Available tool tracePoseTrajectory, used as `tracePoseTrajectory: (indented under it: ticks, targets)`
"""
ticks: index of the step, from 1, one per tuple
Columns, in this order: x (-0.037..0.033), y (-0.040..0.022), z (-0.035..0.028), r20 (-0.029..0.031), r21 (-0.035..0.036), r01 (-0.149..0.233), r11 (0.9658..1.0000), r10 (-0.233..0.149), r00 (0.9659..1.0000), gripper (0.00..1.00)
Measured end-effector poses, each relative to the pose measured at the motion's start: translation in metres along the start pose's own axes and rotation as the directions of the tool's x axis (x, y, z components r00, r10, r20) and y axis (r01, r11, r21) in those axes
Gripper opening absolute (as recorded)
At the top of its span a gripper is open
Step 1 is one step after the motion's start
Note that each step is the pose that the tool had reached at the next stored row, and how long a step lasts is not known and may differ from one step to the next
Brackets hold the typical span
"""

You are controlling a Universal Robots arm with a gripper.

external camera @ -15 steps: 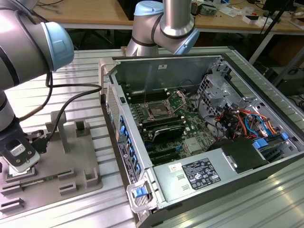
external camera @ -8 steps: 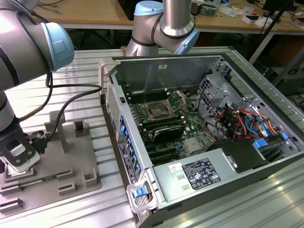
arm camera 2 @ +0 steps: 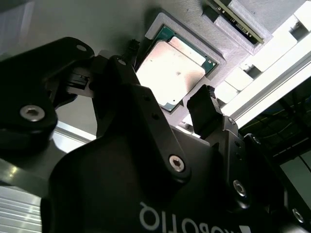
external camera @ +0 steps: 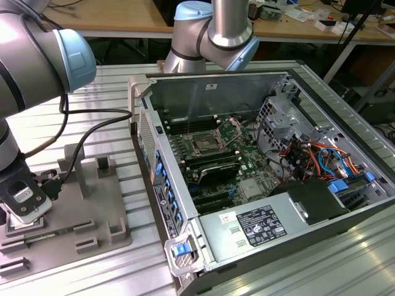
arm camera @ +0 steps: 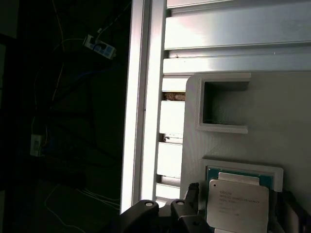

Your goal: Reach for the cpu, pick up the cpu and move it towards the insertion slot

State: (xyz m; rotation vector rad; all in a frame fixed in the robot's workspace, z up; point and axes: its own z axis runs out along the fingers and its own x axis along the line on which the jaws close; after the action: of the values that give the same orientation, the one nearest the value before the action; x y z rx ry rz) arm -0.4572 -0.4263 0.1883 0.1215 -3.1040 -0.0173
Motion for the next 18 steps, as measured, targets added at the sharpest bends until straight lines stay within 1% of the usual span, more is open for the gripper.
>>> tracePoseTrajectory:
  ticks: [2, 6, 16, 17, 18]
  targets:
    - [0.0, -0.0001, -0.0001, 0.0003, -0.0001, -0.001, 1.0, 0.001, 1.0, 0.68]
    - [0.0002, -0.0029, 0.0, 0.0004, 0.0001, -0.001, 1.0, 0.001, 1.0, 0.68]
    - [0.0001, -0.003, 0.0006, 0.0006, -0.0001, -0.001, 1.0, 0.001, 1.0, 0.67]
    - [0.0, -0.003, 0.0005, 0.0006, 0.0, -0.001, 1.0, 0.001, 1.0, 0.6]
    - [-0.0003, -0.003, 0.0006, 0.0006, -0.0001, -0.002, 1.0, 0.002, 1.0, 0.6]
